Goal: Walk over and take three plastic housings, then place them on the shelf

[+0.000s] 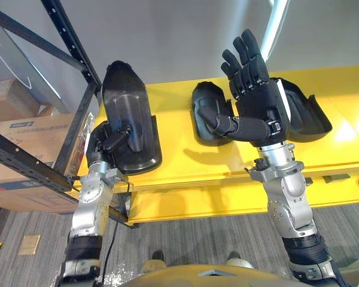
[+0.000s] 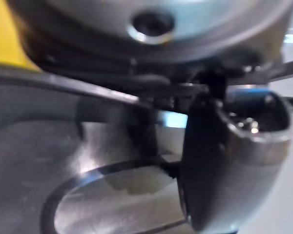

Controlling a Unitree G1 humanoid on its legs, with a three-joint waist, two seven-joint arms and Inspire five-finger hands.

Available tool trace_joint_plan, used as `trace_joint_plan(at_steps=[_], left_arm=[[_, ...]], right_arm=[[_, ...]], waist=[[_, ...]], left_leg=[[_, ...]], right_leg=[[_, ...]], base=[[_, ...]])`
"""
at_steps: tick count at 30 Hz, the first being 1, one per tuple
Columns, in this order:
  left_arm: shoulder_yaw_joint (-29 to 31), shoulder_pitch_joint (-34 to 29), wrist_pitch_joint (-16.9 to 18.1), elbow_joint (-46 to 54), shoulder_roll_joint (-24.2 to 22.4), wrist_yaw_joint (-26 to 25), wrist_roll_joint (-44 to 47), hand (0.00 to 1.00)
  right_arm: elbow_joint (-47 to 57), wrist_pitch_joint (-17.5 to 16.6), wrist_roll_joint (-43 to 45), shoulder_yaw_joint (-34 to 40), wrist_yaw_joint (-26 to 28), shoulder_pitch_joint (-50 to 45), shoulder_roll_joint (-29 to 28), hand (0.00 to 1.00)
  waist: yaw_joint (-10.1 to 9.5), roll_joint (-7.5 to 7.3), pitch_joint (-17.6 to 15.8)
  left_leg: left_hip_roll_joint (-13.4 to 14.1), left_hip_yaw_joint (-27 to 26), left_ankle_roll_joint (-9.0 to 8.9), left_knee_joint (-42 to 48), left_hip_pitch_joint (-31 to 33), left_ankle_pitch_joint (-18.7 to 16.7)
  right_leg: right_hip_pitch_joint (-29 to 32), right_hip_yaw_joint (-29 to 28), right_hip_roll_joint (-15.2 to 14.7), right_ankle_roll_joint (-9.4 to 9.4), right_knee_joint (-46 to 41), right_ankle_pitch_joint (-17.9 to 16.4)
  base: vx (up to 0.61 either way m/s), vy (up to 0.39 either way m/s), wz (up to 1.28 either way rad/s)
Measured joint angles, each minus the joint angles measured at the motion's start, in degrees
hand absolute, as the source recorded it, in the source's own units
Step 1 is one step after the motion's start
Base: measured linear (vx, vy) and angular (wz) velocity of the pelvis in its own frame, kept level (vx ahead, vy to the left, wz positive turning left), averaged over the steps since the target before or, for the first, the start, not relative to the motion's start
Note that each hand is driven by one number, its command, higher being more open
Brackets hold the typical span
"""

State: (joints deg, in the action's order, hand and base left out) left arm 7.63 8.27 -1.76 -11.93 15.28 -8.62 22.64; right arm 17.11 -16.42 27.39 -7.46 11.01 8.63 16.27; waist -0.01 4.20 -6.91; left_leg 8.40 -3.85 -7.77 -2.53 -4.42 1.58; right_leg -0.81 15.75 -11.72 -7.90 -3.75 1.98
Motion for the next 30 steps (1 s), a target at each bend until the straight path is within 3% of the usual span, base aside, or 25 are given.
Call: trace_joint_plan(at_steps=[10, 11, 19, 30], left_arm=[[-0.4, 12.2, -2.7, -14.6, 6.4, -1.6, -0.7, 0.0], [-0.4, 13.3, -3.3, -15.1, 7.0, -2.3, -2.6, 1.0], [-0.3, 16.5, -6.1, -17.2, 10.0, -2.6, -7.8, 1.0], [0.1, 17.3, -7.6, -18.0, 10.5, -3.6, -10.3, 1.0]], right_arm=[[-0.9, 2.0, 0.3, 0.2, 1.3, 5.6, 2.3, 1.0], [-0.8, 2.1, 0.6, 0.2, 1.3, 6.0, 2.4, 1.0], [-0.6, 3.7, 0.5, 0.2, 1.5, 6.0, 2.6, 1.0], [-0.3, 3.8, 0.5, 0.0, 1.3, 6.1, 2.5, 1.0]], waist=[[1.77, 1.17, -3.1], [1.9, 1.16, -3.6], [2.64, 1.22, -5.7], [3.32, 1.23, -6.9]], left_leg=[[-0.1, -2.2, 0.05, 0.3, 0.0, 0.0], [-0.1, -2.4, 0.05, 0.3, -0.1, 0.0], [-0.1, -2.8, 0.09, 0.5, -0.2, 0.0], [-0.1, -2.9, 0.38, 1.4, -0.2, -0.4]], right_leg=[[1.8, -2.4, 0.2, -0.05, -0.2, 0.7], [1.9, -2.8, 0.3, -0.01, -0.2, 0.8], [2.2, -3.5, 0.4, -0.05, -0.3, 1.0], [1.7, -3.5, 0.4, -0.07, -0.3, 1.0]], base=[[-0.02, 0.002, -0.13], [0.0, 0.003, -0.08], [0.0, 0.001, -0.04], [0.0, 0.0, 0.0]])
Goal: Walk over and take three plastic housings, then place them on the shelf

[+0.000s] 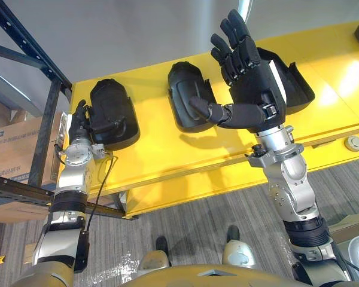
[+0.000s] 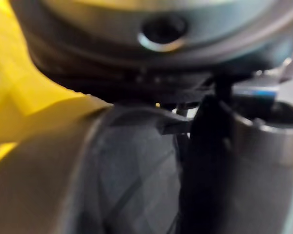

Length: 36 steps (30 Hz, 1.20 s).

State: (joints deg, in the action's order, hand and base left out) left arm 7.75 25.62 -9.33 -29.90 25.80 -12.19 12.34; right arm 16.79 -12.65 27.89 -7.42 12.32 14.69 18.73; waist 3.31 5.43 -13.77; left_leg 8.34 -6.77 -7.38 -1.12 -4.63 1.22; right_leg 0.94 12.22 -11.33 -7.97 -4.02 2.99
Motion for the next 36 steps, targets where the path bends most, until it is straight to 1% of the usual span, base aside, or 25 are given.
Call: trace_joint_plan(at_steps=[9, 11, 15, 18, 19, 21, 22, 23, 26, 29, 31, 32, 33, 34, 36], left_arm=[[0.0, 0.0, 0.5, 0.1, 0.4, 1.2, 0.0, 1.0], [-0.1, -0.1, 0.6, 0.8, 1.3, 1.8, -0.4, 1.0], [0.0, -1.0, 0.9, 3.3, 1.4, 1.9, -1.7, 1.0], [0.3, -1.9, 1.6, 8.7, 1.9, 1.6, -1.8, 1.0], [0.7, -2.0, 2.0, 12.2, 2.0, 1.6, -1.8, 1.0], [0.9, -3.3, 4.6, 19.3, 3.2, 1.5, -1.8, 1.0], [1.0, -3.6, 5.4, 21.3, 3.6, 1.6, -1.8, 1.0], [1.5, -3.8, 7.2, 25.5, 3.8, 1.4, -1.9, 1.0], [3.0, -3.8, 10.6, 31.9, 3.9, 0.1, -4.5, 1.0], [3.9, -3.8, 12.0, 35.3, 3.9, -0.3, -6.2, 1.0], [4.1, -4.4, 12.2, 36.6, 3.9, -0.4, -6.2, 1.0], [4.3, -6.0, 13.0, 37.6, 3.9, -0.3, -5.9, 1.0], [4.3, -6.9, 13.2, 38.2, 3.8, -0.2, -5.7, 1.0], [4.3, -9.2, 13.4, 40.3, 3.6, 0.6, -4.2, 1.0], [4.3, -13.2, 13.5, 45.1, 1.5, 2.1, -1.2, 1.0]], right_arm=[[0.0, 0.0, 0.0, 0.0, 0.0, -0.4, -0.6, 1.0], [0.0, 0.0, 0.1, 0.0, 0.1, -0.7, -0.6, 1.0], [0.0, 0.0, 0.1, 0.0, 0.0, -2.3, -0.6, 1.0], [0.1, -0.1, 0.0, 0.0, -0.1, -4.2, -0.7, 1.0], [0.1, -0.1, 0.0, 0.0, -0.1, -4.9, -0.7, 1.0], [0.1, -0.1, 0.0, -0.1, 0.0, -5.2, -1.1, 1.0], [0.0, -0.1, 0.0, 0.0, 0.0, -5.2, -1.2, 1.0], [0.0, -0.1, 0.0, 0.0, -0.1, -5.2, -1.3, 1.0], [0.0, -0.2, 0.0, 0.0, -0.1, -5.2, -2.1, 1.0], [0.0, -0.2, -0.6, -0.1, -0.1, -5.4, -2.9, 1.0], [0.0, -0.2, -0.6, -0.1, -0.2, -5.7, -2.9, 1.0], [0.1, -0.2, -0.6, -0.3, -0.5, -6.0, -3.0, 1.0], [0.1, -0.2, -0.6, -0.3, -0.6, -6.3, -3.1, 1.0], [0.1, -0.2, -0.7, -0.5, -1.2, -7.2, -3.3, 1.0], [0.1, -0.2, -1.5, -0.9, -2.3, -8.5, -3.5, 1.0]], waist=[[-0.06, 0.06, -0.1], [-0.05, 0.08, -0.1], [-0.18, 0.15, -0.5], [-0.7, 0.13, -0.9], [-1.22, 0.13, -0.9], [-1.56, 0.13, -0.9], [-1.59, 0.13, -0.9], [-1.69, 0.13, -0.9], [-1.68, 0.13, -0.9], [-1.77, 0.21, -0.7], [-1.84, 0.29, -0.5], [-1.79, 0.25, -0.1], [-1.79, 0.22, 0.3], [-1.81, 0.18, 0.9], [-1.82, 0.12, 2.1]], left_leg=[[0.0, 0.0, -0.03, 0.0, 0.0, 0.0], [0.0, 0.0, -0.05, 0.0, -0.1, -0.1], [0.0, 0.0, -0.08, 0.0, -0.7, -0.3], [0.1, 0.0, -0.09, 0.0, -0.9, -0.3], [0.1, 0.0, -0.1, 0.0, -0.9, -0.4], [0.1, 0.1, -0.11, 0.0, -0.9, -0.4], [0.1, 0.2, -0.11, 0.0, -1.0, -0.4], [0.1, 0.3, -0.11, -0.1, -1.4, -0.4], [0.1, 0.6, -0.13, -0.2, -1.9, -0.4], [0.2, 0.7, -0.14, -0.2, -1.9, -0.4], [0.1, 0.7, -0.15, -0.2, -1.9, -0.4], [0.1, 0.7, -0.15, -0.2, -1.9, -0.4], [0.1, 0.7, -0.15, -0.3, -1.9, -0.4], [0.2, 0.8, -0.17, -0.5, -1.9, -0.3], [0.1, 0.8, -0.28, -1.1, -1.9, -0.3]], right_leg=[[-0.1, 0.0, 0.0, 0.0, 0.0, 0.0], [-0.2, 0.0, 0.0, 0.0, 0.0, 0.0], [-0.9, 0.1, 0.0, 0.04, 0.1, 0.0], [-1.1, 0.1, 0.0, 0.06, 0.1, -0.1], [-1.1, 0.2, 0.0, 0.06, 0.1, -0.1], [-1.2, 0.3, 0.0, 0.05, 0.1, 0.0], [-1.4, 0.4, 0.0, 0.06, 0.1, 0.0], [-1.8, 0.6, 0.0, 0.09, 0.1, -0.1], [-2.9, 1.3, -0.1, 0.2, 0.3, -0.1], [-3.2, 1.7, 0.0, 0.17, 0.7, -0.1], [-3.7, 1.9, 0.0, -0.01, 1.3, 0.0], [-3.7, 2.0, 0.0, -0.02, 1.4, 0.0], [-3.7, 2.0, 0.0, -0.02, 1.4, 0.0], [-3.7, 2.0, 0.0, -0.05, 1.6, 0.0], [-3.7, 2.0, 0.0, -0.14, 2.0, 0.3]], base=[[0.0, 0.0, 0.0], [0.0, 0.0, 0.0], [0.0, 0.0, 0.0], [0.0, 0.0, 0.0], [0.0, 0.0, 0.0], [0.0, 0.0, 0.02], [0.01, -0.002, 0.06], [0.01, -0.003, 0.05], [-0.01, -0.006, 0.07], [-0.02, -0.006, 0.04], [-0.01, -0.003, 0.02], [0.0, 0.0, 0.0], [0.0, 0.0, 0.0], [0.02, 0.001, 0.03], [0.03, 0.003, 0.03]])
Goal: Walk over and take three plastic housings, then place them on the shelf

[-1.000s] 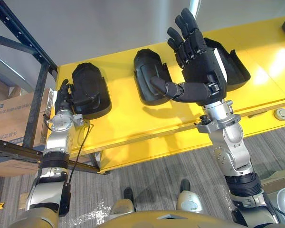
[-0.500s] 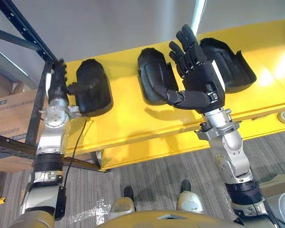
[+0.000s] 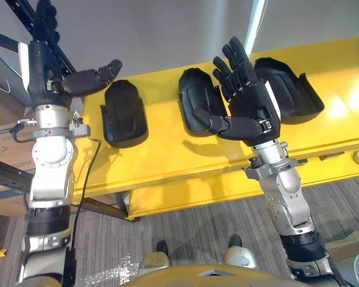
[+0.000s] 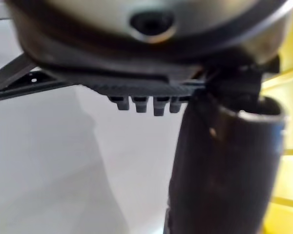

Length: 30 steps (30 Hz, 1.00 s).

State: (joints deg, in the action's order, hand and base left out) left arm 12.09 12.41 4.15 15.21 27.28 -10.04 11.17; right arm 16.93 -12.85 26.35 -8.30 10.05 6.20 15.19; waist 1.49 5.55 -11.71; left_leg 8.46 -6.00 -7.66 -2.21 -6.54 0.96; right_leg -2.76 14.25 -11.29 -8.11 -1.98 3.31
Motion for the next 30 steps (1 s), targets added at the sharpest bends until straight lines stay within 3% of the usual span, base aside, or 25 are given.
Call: trace_joint_plan(at_steps=[5, 10, 16, 18, 21, 26, 30], left_arm=[[-4.7, -13.0, 3.4, 12.2, -12.3, 2.7, 4.0, 1.0], [-9.9, -22.4, 5.8, 13.8, -18.1, 4.8, 5.0, 1.0], [-10.3, -27.4, 10.7, 14.0, -18.6, 9.1, 5.0, 1.0], [-10.7, -29.2, 14.0, 14.4, -18.6, 8.9, 4.5, 1.0], [-10.5, -31.5, 18.1, 14.4, -18.9, 4.9, -0.5, 1.0], [-7.9, -36.3, 23.2, 14.4, -20.5, -7.9, -16.7, 1.0], [-7.9, -38.4, 24.8, 14.3, -20.6, -3.9, -12.5, 1.0]], right_arm=[[0.4, -0.6, -5.7, -0.9, -2.4, -4.4, -3.3, 1.0], [1.2, -3.6, -5.8, -1.0, -4.3, -8.8, -4.9, 1.0], [2.0, -7.7, -8.1, -0.7, -6.2, -10.3, -6.0, 1.0], [2.1, -9.3, -8.1, -0.1, -8.4, -10.9, -6.4, 1.0], [2.1, -10.2, -11.7, 2.1, -11.4, -12.8, -6.4, 1.0], [2.1, -10.5, -12.6, 8.3, -15.3, -17.0, -6.3, 1.0], [2.1, -10.5, -11.4, 10.0, -15.4, -19.1, -6.3, 1.0]], waist=[[-0.39, -0.93, 1.4], [-1.11, -1.12, 2.4], [-1.45, -2.11, 4.5], [-1.49, -2.78, 5.0], [-1.75, -3.3, 5.6], [-2.78, -3.3, 6.2], [-2.84, -3.29, 6.3]], left_leg=[[0.0, 0.3, -0.01, -0.4, 0.0, 0.0], [0.0, 0.6, -0.1, -0.9, -0.4, 0.1], [0.1, 0.8, -0.14, -1.1, 0.0, 0.1], [0.1, 1.1, -0.16, -1.2, 0.0, 0.1], [0.1, 1.3, -0.18, -1.5, -0.1, 0.1], [0.1, 1.4, -0.23, -2.1, -0.1, 0.2], [0.1, 1.5, -0.21, -2.1, -0.1, 0.2]], right_leg=[[-0.7, 0.6, 0.1, -0.12, 1.1, 0.2], [-1.4, 1.1, 0.1, -0.13, 1.5, 0.2], [-1.9, 1.7, 0.2, -0.2, 2.4, 0.2], [-2.2, 2.2, 0.2, -0.2, 2.5, 0.2], [-2.3, 2.6, 0.2, -0.2, 2.6, 0.2], [-2.5, 2.9, 0.3, -0.18, 2.9, 0.2], [-2.6, 3.0, 0.3, -0.13, 2.9, 0.1]], base=[[0.02, -0.001, 0.04], [-0.01, -0.002, 0.05], [-0.01, -0.002, 0.04], [0.0, -0.001, 0.09], [0.01, -0.002, 0.06], [0.0, 0.0, 0.01], [0.0, 0.0, 0.0]])
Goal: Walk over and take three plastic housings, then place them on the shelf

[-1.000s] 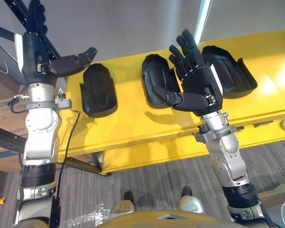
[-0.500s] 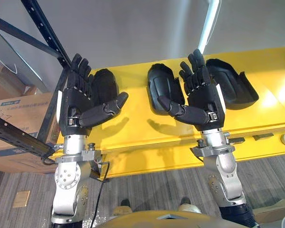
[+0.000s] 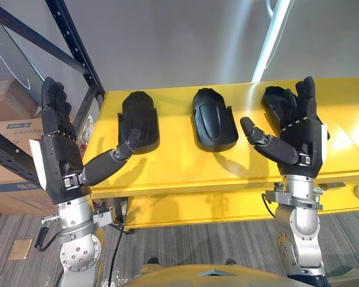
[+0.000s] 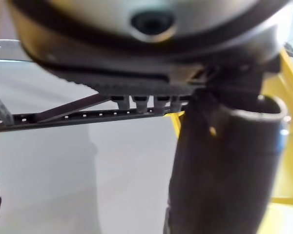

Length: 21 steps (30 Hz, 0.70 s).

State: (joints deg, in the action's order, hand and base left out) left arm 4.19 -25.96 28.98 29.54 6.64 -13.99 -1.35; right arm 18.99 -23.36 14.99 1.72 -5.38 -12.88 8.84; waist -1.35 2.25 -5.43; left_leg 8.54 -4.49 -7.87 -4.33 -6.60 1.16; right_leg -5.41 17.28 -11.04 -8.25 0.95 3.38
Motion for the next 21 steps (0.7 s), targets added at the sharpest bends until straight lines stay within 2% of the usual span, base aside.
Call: trace_joint_plan(at_steps=[4, 6, 7, 12, 17, 21], left_arm=[[-3.7, -0.1, 0.6, -0.6, 0.1, 7.8, 9.0, 1.0], [-6.1, 0.6, 0.5, -2.1, 0.2, 9.7, 10.6, 1.0], [-7.7, 1.4, -0.6, -3.2, 0.4, 10.6, 10.9, 1.0], [-11.7, 2.9, -5.9, -7.3, 1.3, 11.5, 13.2, 1.0], [-13.2, 2.9, -7.9, -9.2, 1.4, 10.9, 17.6, 1.0], [-15.5, 3.9, -8.2, -10.5, 2.1, 10.2, 17.6, 1.0]], right_arm=[[0.0, 0.0, 1.7, -1.5, 1.1, -0.1, 0.0, 1.0], [0.0, 0.0, 1.6, -3.2, 1.3, 0.1, 0.0, 1.0], [-0.1, 0.0, 1.6, -4.5, 1.4, 0.3, 0.2, 1.0], [-0.1, 0.0, 0.9, -7.9, 2.3, 0.8, 0.6, 1.0], [-0.1, 0.0, 1.0, -8.5, 2.4, 0.8, 1.5, 1.0], [-0.1, 0.0, 1.0, -10.2, 2.4, 0.2, 2.7, 1.0]], waist=[[0.04, -0.05, 0.3], [0.02, -0.07, 0.7], [0.03, -0.1, 1.0], [0.07, -0.3, 1.4], [-0.06, -0.53, 1.3], [0.19, -1.12, 0.9]], left_leg=[[0.0, 0.0, 0.05, 0.0, 0.0, 0.0], [0.0, 0.0, 0.05, 0.0, 0.0, 0.0], [0.0, 0.0, 0.05, 0.0, 0.0, 0.0], [0.0, -0.2, 0.05, -0.1, 0.0, 0.0], [0.1, -1.5, 0.03, -0.4, 0.2, 0.0], [0.1, -2.3, -0.09, -0.5, 0.6, -0.1]], right_leg=[[0.0, 0.0, 0.0, 0.02, 0.0, 0.0], [0.0, 0.0, 0.0, -0.01, 0.0, 0.0], [0.0, 0.0, 0.0, 0.0, 0.0, 0.0], [0.2, -0.3, 0.0, 0.03, 0.0, 0.0], [1.5, -1.7, 0.2, 0.24, 0.1, -0.1], [2.6, -2.4, 0.3, 0.04, 0.1, 0.0]], base=[[0.0, 0.0, 0.0], [0.0, 0.0, 0.0], [0.0, 0.0, 0.0], [-0.01, 0.0, -0.01], [-0.01, 0.001, -0.11], [0.0, 0.001, -0.12]])
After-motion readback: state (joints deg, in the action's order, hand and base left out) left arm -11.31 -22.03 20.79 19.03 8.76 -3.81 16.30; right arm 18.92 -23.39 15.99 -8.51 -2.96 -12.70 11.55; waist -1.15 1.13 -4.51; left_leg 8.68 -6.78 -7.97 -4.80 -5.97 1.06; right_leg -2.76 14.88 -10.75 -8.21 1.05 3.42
